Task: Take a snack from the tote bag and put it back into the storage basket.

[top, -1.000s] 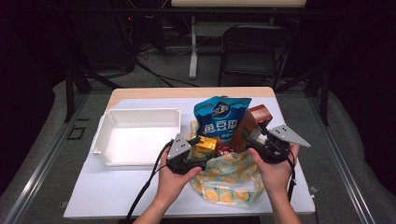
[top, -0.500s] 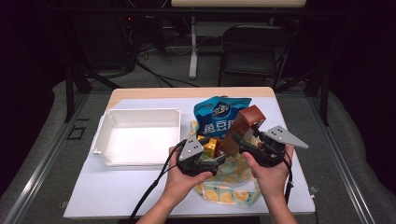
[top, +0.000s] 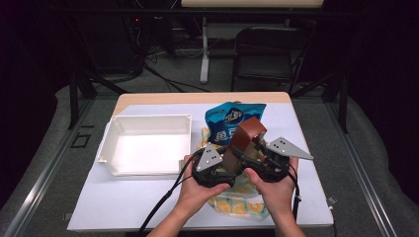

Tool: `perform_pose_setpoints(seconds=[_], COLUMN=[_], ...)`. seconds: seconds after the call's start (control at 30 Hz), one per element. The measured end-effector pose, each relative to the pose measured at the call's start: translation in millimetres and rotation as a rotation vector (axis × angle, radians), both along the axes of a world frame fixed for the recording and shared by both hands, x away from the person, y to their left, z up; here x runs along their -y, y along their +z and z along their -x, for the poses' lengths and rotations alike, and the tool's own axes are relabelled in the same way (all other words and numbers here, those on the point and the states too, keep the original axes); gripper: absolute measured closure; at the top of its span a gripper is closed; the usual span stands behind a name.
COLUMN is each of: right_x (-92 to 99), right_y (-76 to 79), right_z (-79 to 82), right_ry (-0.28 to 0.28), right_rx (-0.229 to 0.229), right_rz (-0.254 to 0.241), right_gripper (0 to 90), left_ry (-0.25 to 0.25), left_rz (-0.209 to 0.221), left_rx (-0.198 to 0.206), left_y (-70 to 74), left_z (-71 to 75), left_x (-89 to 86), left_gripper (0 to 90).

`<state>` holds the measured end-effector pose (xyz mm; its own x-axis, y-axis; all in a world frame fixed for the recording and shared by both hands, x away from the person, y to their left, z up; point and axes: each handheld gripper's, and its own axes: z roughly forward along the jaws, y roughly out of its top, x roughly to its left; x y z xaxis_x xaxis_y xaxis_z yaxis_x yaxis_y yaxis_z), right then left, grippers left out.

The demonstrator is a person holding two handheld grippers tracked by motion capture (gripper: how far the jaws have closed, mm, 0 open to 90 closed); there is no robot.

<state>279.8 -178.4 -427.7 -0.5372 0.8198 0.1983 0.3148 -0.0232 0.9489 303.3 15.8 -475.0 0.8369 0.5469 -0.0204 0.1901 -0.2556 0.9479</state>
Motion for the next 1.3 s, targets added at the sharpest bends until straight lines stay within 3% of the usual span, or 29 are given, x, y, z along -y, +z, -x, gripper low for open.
perform_pose_setpoints(seconds=[0.27,0.37,0.47,0.57,0.67,0.83,1.03,1.23,1.3], right_x=[-13.0,-14.3,-15.1,-14.5,-12.7,-4.4,5.1,18.7,22.7], right_y=[-1.5,-2.2,-3.5,-3.9,-0.8,3.0,3.6,-10.4,-15.5], right_z=[5.1,6.1,6.7,7.0,9.0,14.1,20.6,18.5,17.8], right_ry=[0.033,0.039,0.037,0.053,0.077,0.088,0.076,0.033,0.023], right_rx=[-0.010,-0.011,-0.009,0.008,0.034,0.071,0.110,0.090,0.085], right_rz=[0.005,0.013,0.016,0.010,0.020,0.011,0.023,0.052,0.064], right_gripper=[37.2,37.2,36.3,32.7,20.9,16.3,16.1,16.2,16.4], left_ry=[0.013,0.028,0.047,0.048,0.040,0.072,0.065,0.061,0.084], left_rz=[-0.024,-0.010,-0.035,-0.032,0.009,0.007,0.024,0.041,0.039], left_rx=[0.011,0.002,0.021,0.011,-0.053,-0.043,-0.039,-0.049,-0.043], left_y=[-2.2,-3.6,-3.0,-1.4,0.0,3.5,6.7,6.6,6.0], left_z=[1.5,1.2,4.7,5.0,-1.2,-0.7,5.3,6.8,7.8], left_x=[1.0,-2.2,-0.5,-2.6,-11.3,-20.9,-32.7,-48.1,-53.0], left_gripper=[30.1,38.8,42.7,43.8,44.2,44.3,44.4,44.3,44.3])
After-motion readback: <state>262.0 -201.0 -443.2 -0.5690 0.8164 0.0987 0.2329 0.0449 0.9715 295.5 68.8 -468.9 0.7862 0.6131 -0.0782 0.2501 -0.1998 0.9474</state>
